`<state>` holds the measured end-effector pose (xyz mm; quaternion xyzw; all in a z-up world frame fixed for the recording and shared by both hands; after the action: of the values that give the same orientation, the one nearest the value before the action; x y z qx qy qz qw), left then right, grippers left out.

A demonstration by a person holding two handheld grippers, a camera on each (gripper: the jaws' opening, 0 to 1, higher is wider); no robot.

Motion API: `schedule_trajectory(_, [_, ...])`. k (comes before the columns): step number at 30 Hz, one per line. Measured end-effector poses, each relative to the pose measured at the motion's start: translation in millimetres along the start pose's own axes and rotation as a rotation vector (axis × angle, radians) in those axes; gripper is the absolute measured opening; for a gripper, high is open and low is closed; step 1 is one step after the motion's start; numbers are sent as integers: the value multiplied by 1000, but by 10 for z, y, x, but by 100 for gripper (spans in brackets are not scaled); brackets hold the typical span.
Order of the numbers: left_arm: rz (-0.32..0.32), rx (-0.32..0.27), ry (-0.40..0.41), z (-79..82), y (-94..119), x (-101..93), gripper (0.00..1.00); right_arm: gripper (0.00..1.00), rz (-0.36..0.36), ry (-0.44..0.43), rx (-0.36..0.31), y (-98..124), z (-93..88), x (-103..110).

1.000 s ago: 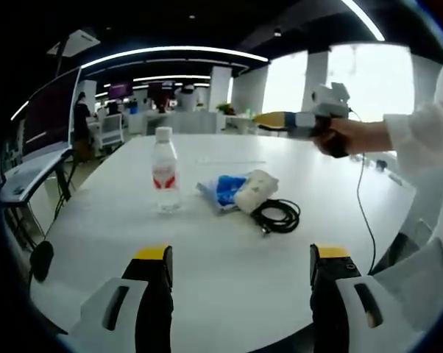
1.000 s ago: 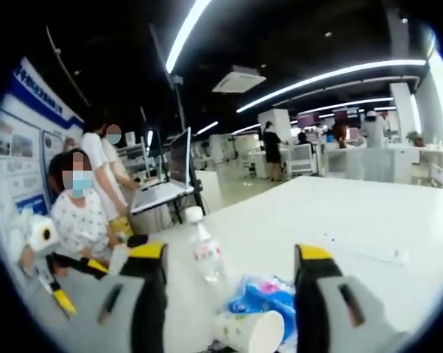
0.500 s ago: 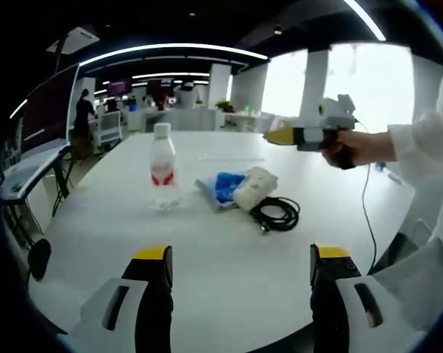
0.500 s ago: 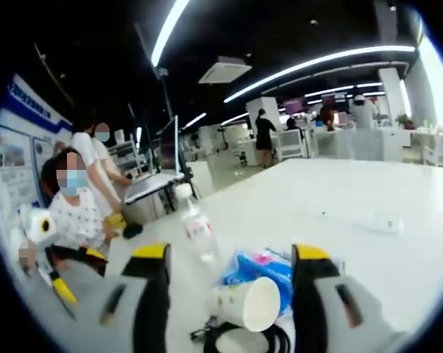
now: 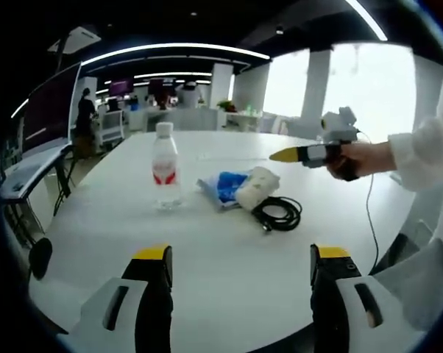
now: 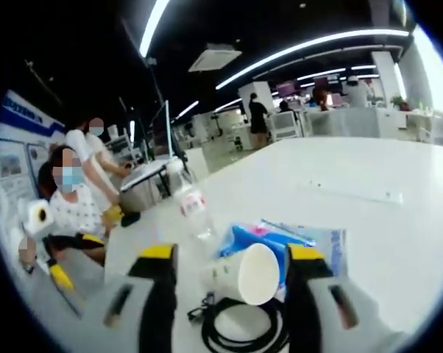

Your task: Arrange the tabletop items into an orderly group along one side of the table until the central work area is clear of visible clutter.

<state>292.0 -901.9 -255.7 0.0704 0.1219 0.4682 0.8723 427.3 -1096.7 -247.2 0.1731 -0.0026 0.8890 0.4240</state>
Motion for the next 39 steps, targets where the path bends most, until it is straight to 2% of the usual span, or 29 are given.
schedule_trajectory(11, [27, -21, -15, 66, 39, 46, 78, 50, 9, -19, 46, -51, -80, -15])
schedule_trajectory(17, [35, -40, -25, 158, 66, 110, 84, 46, 14, -26, 67, -100, -108, -12])
schedule_trajectory(23, [48, -78, -24, 334, 50, 185, 87, 42, 29, -37, 86, -148, -130, 17])
schedule_trajectory(31, [55, -89, -30, 436, 37, 262, 88, 27, 19, -80, 142, -125, -228, 1])
schedule_trajectory(36, [63, -92, -28, 439, 50, 283, 87, 6, 27, -81, 165, -106, -262, 11])
schedule_trajectory(39, [65, -90, -23, 429, 56, 280, 87, 2, 38, -111, 164, -108, -260, 34])
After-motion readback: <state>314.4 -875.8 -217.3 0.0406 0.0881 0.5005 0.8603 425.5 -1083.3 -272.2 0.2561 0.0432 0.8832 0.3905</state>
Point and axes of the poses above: the point that each gripper's makers call its tool centre point, and the gripper's own axes: y roughly backward along the fingers, x roughly to its left, z roughly out of its top, the point moved 2 cm from there along y, roughly backward along the fingers, and after that the axes turned 12 degrees about -x, right-handed, at the moved point
